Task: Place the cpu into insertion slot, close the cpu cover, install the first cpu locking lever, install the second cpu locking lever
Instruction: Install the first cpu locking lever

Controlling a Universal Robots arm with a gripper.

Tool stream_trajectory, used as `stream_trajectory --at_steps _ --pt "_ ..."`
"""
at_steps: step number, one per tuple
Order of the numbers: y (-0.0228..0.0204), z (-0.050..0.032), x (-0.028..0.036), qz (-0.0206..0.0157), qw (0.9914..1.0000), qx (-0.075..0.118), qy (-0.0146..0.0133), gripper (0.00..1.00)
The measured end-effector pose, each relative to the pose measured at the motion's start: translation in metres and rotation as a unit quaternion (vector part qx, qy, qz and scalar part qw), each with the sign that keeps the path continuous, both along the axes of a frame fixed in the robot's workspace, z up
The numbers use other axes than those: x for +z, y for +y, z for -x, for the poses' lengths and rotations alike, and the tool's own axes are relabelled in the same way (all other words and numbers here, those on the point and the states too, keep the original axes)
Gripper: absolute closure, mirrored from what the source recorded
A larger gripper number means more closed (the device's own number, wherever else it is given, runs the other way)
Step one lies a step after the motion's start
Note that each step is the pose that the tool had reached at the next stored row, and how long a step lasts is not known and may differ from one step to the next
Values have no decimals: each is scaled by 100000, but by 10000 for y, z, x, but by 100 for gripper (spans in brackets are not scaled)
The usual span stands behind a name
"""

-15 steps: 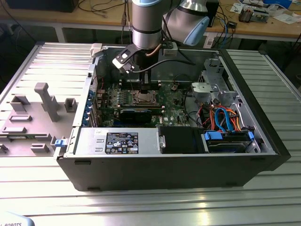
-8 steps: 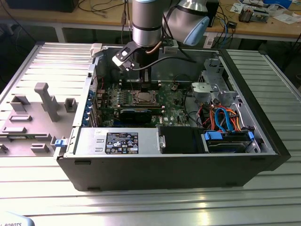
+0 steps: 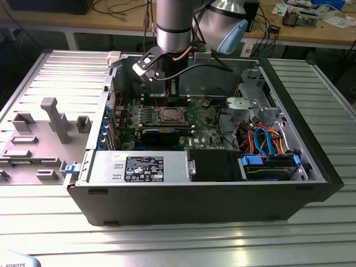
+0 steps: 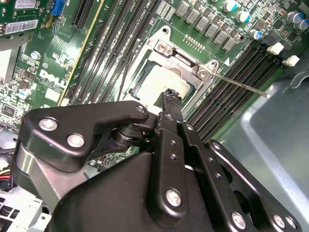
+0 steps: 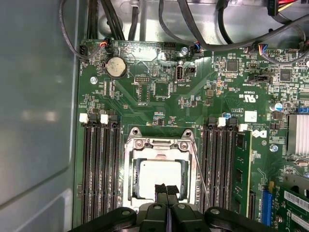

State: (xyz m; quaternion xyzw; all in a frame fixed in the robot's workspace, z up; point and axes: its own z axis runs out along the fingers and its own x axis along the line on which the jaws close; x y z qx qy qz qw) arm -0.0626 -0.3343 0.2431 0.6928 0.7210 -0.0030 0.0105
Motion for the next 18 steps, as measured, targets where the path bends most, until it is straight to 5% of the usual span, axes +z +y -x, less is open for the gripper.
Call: stream_trajectory --at_steps 18 --pt "0 0 71 -7 100000 -1 -6 89"
